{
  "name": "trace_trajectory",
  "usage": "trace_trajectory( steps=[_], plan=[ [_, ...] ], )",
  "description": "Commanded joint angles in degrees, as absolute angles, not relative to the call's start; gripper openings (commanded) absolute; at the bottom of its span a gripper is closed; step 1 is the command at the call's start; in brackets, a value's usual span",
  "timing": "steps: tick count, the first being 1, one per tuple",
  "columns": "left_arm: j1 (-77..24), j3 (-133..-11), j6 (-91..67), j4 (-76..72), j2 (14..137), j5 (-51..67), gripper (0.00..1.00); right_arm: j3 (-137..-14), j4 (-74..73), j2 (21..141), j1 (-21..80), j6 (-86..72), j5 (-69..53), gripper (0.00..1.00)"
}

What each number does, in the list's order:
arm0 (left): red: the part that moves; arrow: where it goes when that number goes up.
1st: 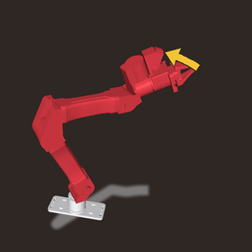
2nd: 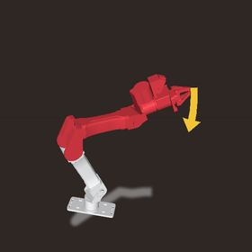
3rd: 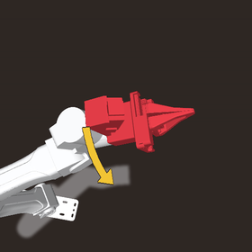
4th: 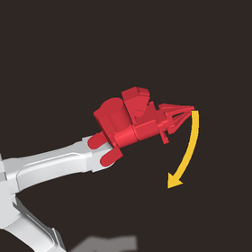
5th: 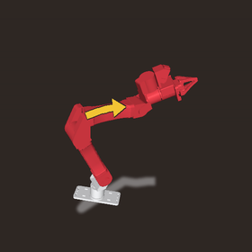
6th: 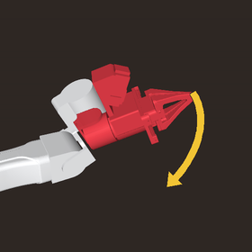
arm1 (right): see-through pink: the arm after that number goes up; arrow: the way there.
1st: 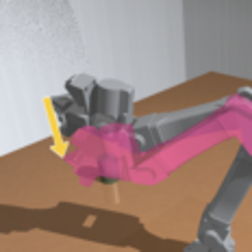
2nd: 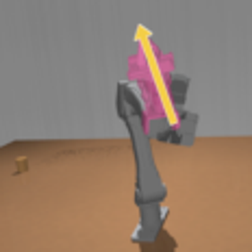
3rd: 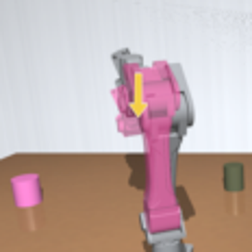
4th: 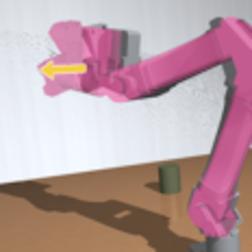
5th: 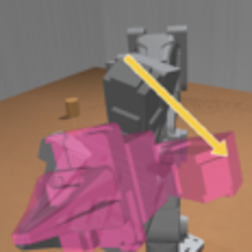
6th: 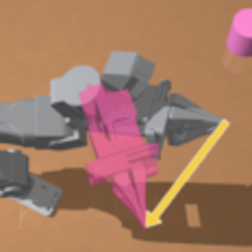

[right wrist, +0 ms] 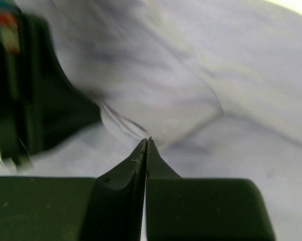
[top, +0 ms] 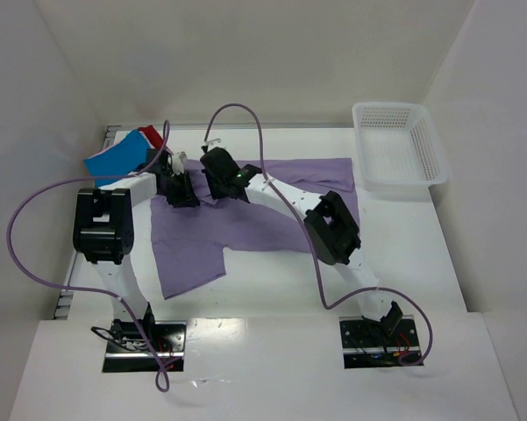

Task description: Fold and stack the t-shirts

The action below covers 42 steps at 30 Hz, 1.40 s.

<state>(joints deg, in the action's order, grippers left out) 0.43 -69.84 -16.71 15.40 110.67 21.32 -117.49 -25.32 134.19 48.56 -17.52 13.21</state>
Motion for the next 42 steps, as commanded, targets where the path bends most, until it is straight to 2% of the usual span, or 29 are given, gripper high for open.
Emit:
trace_trajectory(
  steps=[1, 7, 9, 11, 12, 15, 24, 26, 30, 32, 36, 42],
  plan=[
    [0.4, -68.9, -15.3, 15.8, 112.5, 20.0, 0.31, -112.4, -26.5, 125.5, 48.5, -15.8, 15.8, 0.0],
    [0.4, -68.9, -15.3, 15.8, 112.5, 20.0, 0.31, -103.4, -25.2, 124.1, 48.5, -16.4, 13.5, 0.03],
    [0.4, -68.9, -15.3, 15.8, 112.5, 20.5, 0.31, -100.7, -24.4, 124.1, 48.5, -17.5, 12.8, 0.24],
    [0.4, -68.9, -15.3, 16.3, 112.5, 20.5, 0.31, -99.6, -23.3, 124.1, 48.5, -18.1, 12.8, 0.29],
    [-0.1, -68.9, -14.8, 16.3, 112.5, 21.1, 0.31, -99.6, -22.6, 124.1, 48.5, -18.1, 12.3, 0.34],
    [-0.6, -69.5, -14.2, 18.4, 111.1, 22.1, 0.32, -99.6, -22.1, 124.1, 48.5, -18.6, 12.3, 0.4],
    [-0.1, -75.9, -13.2, 24.5, 98.7, 22.2, 0.36, -100.2, -19.6, 124.1, 48.5, -19.7, 12.9, 0.43],
    [0.6, -76.5, -13.2, 24.5, 96.9, 23.6, 0.43, -101.0, -19.1, 124.1, 47.9, -19.7, 12.9, 0.43],
    [1.2, -76.3, -13.2, 21.2, 97.7, 23.9, 0.57, -101.6, -17.1, 124.1, 46.8, -19.7, 11.7, 0.36],
    [1.2, -74.8, -14.1, 19.3, 100.1, 22.7, 0.57, -103.3, -16.0, 124.1, 46.8, -20.4, 11.2, 0.3],
    [1.2, -72.9, -16.1, 14.9, 103.4, 21.4, 0.55, -103.8, -14.6, 125.9, 46.2, -20.4, 11.2, 0.3],
    [1.2, -73.3, -16.8, 14.0, 108.5, 16.1, 0.44, -106.1, -15.1, 128.0, 45.7, -20.4, 8.6, 0.46]
  ],
)
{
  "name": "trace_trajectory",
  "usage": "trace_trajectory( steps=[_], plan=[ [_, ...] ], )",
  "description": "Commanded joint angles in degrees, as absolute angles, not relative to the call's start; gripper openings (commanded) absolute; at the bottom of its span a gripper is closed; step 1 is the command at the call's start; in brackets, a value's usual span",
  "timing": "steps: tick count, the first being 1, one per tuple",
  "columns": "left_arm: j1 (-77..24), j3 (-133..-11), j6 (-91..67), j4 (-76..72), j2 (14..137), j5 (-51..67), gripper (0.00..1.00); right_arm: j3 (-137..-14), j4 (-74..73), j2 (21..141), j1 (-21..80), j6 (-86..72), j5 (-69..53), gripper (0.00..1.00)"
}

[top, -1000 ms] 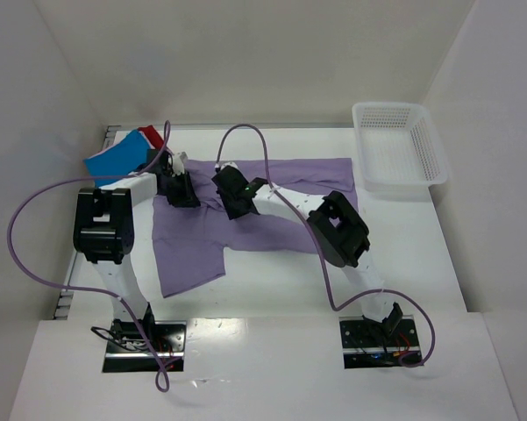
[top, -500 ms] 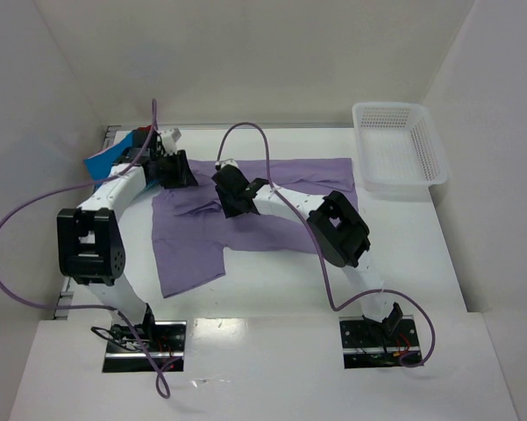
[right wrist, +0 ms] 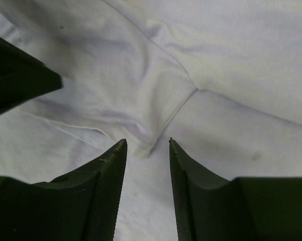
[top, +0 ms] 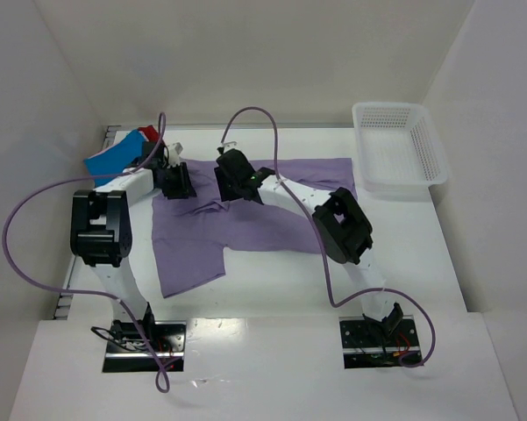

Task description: Fold and stack the t-shirts

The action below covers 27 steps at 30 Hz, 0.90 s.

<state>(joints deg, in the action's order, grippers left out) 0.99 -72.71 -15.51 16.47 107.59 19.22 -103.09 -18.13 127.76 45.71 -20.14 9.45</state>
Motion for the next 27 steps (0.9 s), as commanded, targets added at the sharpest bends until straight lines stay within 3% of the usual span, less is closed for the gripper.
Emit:
trace_trajectory(
  steps=[1, 4, 12, 27],
  plan=[
    [1.2, -73.3, -16.8, 14.0, 109.3, 15.6, 0.43, -106.1, -15.1, 128.0, 45.7, -20.4, 8.6, 0.46],
    [1.2, -73.9, -17.9, 13.4, 111.2, 14.0, 0.36, -104.8, -12.7, 128.0, 45.7, -20.4, 7.5, 0.42],
    [1.2, -74.5, -17.9, 14.6, 112.8, 9.1, 0.31, -104.2, -11.4, 131.3, 45.7, -21.0, 0.9, 0.15],
    [1.8, -72.9, -17.9, 15.6, 111.1, 5.1, 0.31, -101.3, -13.5, 133.1, 45.7, -19.9, -0.7, 0.12]
  ],
)
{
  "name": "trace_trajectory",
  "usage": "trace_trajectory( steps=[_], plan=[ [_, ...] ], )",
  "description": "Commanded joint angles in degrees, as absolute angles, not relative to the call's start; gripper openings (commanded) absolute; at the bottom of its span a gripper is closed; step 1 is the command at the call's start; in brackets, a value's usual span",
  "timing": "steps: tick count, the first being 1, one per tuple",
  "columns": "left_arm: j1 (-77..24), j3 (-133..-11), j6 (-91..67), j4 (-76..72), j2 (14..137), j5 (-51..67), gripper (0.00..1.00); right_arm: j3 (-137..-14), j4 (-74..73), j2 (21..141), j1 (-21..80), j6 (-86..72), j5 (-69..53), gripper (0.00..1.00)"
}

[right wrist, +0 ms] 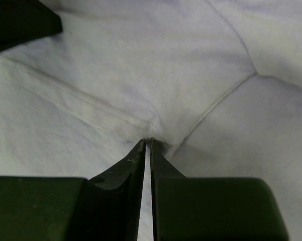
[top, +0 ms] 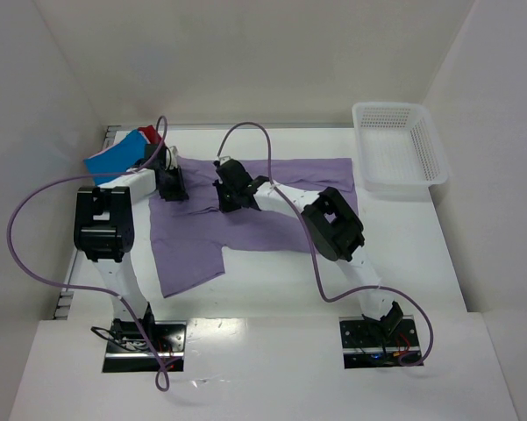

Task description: Fold and stack the t-shirts

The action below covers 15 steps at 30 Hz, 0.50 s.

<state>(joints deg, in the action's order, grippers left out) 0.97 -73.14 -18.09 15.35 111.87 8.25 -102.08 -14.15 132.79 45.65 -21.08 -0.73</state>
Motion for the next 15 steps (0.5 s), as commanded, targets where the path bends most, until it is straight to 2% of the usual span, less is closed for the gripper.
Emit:
trace_trajectory(
  steps=[1, 9, 11, 15],
  plan=[
    [1.8, -72.9, -17.9, 15.6, 111.1, 5.1, 0.31, -100.8, -13.5, 133.1, 45.7, -19.9, -0.7, 0.12],
    [1.8, -68.1, -17.9, 17.7, 107.1, 8.3, 0.31, -98.5, -13.5, 132.0, 45.7, -19.3, -0.2, 0.11],
    [2.3, -68.1, -17.9, 18.3, 105.6, 9.6, 0.34, -98.5, -14.8, 130.8, 45.7, -19.3, 1.0, 0.11],
    [2.3, -70.0, -17.9, 20.0, 101.3, 14.3, 0.54, -99.7, -15.5, 125.7, 45.1, -18.8, 2.5, 0.11]
  ],
)
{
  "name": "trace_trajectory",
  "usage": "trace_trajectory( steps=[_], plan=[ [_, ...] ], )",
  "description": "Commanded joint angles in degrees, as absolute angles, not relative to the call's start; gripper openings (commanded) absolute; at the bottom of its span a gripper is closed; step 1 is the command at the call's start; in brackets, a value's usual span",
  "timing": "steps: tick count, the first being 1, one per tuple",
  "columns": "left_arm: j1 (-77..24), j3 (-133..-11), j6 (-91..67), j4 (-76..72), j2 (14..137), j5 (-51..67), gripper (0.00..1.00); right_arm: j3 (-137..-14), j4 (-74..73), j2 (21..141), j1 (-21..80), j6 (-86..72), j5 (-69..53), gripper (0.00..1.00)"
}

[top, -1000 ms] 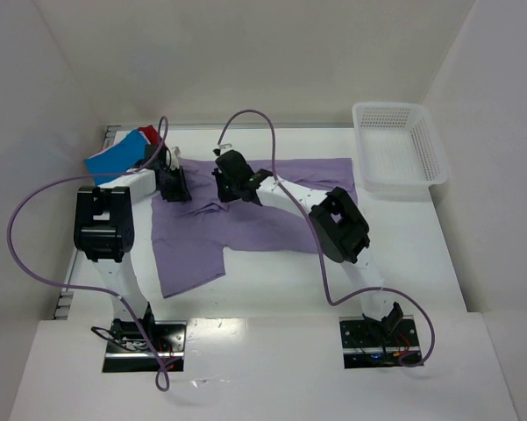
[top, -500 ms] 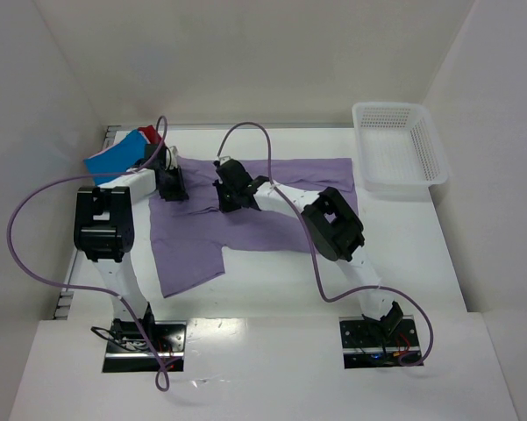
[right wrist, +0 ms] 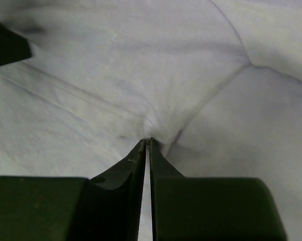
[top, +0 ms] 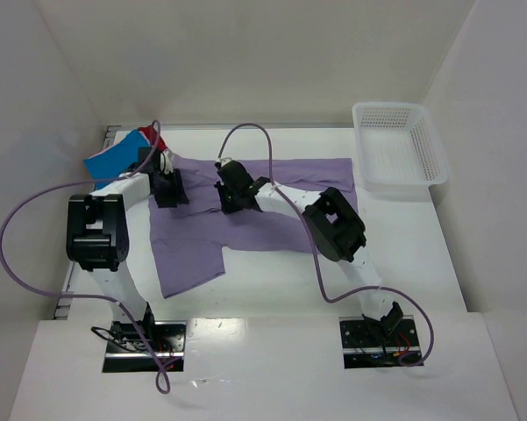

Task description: Fold and stack the t-shirts

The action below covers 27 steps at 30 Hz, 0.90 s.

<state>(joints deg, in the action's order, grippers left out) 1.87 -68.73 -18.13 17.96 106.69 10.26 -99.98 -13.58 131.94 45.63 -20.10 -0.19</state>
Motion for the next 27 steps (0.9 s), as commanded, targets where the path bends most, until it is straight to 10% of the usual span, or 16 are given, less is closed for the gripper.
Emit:
trace_trajectory(
  steps=[1, 9, 17, 27],
  plan=[
    [2.3, -70.7, -17.9, 20.0, 99.4, 16.1, 0.6, -99.7, -15.5, 122.7, 45.1, -18.8, 2.5, 0.13],
    [2.8, -77.4, -14.9, 27.4, 88.9, 18.5, 1.0, -95.4, -15.8, 102.8, 36.7, -19.9, 3.2, 0.34],
    [4.5, -69.1, -18.7, 31.6, 78.9, 21.3, 1.0, -73.0, -19.9, 82.3, 28.0, -25.2, 10.7, 0.93],
    [5.8, -54.1, -33.2, 31.6, 63.4, 21.5, 1.0, -52.8, -30.7, 67.7, 15.5, -30.4, 9.1, 1.0]
  ],
)
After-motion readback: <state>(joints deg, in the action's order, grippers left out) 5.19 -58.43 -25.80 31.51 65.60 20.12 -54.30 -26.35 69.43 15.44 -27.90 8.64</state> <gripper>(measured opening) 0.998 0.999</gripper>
